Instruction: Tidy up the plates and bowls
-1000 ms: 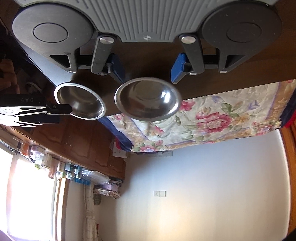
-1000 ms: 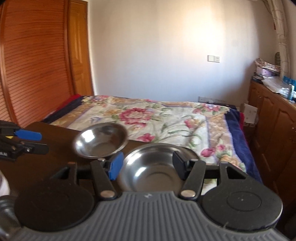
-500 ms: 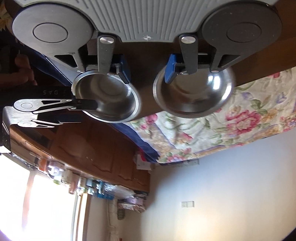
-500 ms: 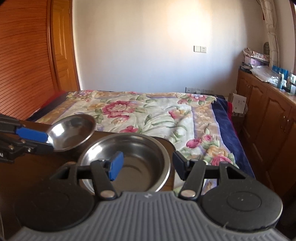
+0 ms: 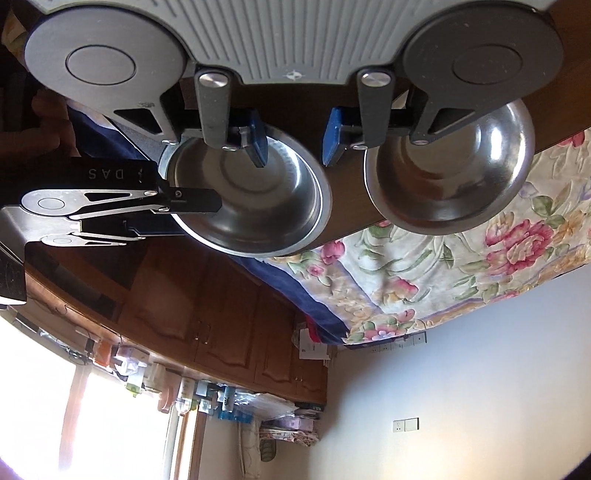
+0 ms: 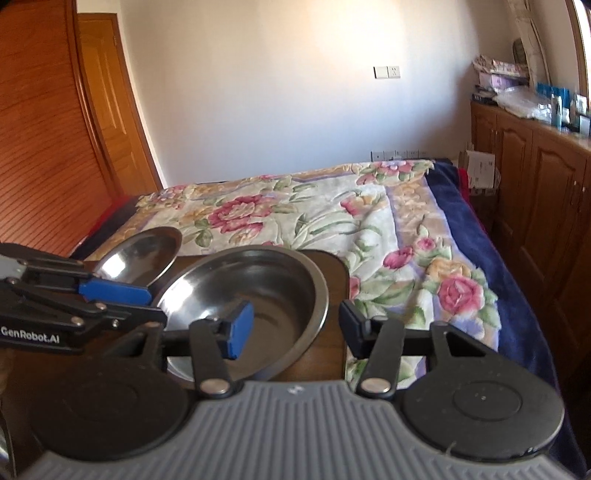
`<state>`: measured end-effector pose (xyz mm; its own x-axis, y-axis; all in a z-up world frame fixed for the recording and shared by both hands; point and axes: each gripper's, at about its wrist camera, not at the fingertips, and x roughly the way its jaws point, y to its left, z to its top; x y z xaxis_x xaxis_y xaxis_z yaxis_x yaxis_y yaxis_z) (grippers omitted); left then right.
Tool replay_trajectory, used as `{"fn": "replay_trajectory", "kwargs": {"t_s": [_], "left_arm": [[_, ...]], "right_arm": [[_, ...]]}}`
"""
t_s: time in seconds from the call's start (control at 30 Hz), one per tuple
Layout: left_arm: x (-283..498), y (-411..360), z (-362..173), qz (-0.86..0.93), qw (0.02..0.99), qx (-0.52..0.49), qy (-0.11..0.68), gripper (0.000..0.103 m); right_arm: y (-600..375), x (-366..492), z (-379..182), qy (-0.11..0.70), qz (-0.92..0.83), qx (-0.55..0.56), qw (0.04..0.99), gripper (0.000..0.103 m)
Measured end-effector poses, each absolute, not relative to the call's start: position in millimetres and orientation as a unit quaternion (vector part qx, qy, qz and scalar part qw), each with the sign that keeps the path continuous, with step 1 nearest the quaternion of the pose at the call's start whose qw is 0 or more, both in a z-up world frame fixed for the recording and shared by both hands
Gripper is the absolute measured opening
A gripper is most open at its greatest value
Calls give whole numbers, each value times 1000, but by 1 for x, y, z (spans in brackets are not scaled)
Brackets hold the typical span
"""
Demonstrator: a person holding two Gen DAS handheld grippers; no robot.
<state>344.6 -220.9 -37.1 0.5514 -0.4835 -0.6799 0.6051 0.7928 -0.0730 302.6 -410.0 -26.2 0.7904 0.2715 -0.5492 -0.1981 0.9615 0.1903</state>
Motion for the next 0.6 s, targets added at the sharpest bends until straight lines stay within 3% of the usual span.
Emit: {"fn": "replay_trajectory", "kwargs": {"t_s": [0.2,0.3,0.5,0.6], "left_arm": [[348,-225,-43,-308,874,91,366,35],[350,-228,-44,-307,871,94,372,35],[349,-229,-44,-300,872,94,375,24],[344,-226,-40,-300,875,97,368,20]], "right_arm": [[-410,302,-32,306,127,78,940,45],[-410,301,-35,310,131,86,938,36],[-412,299,-37,315,129,109,934,22],[-412,295,-31,311,126,111,936,21]]}}
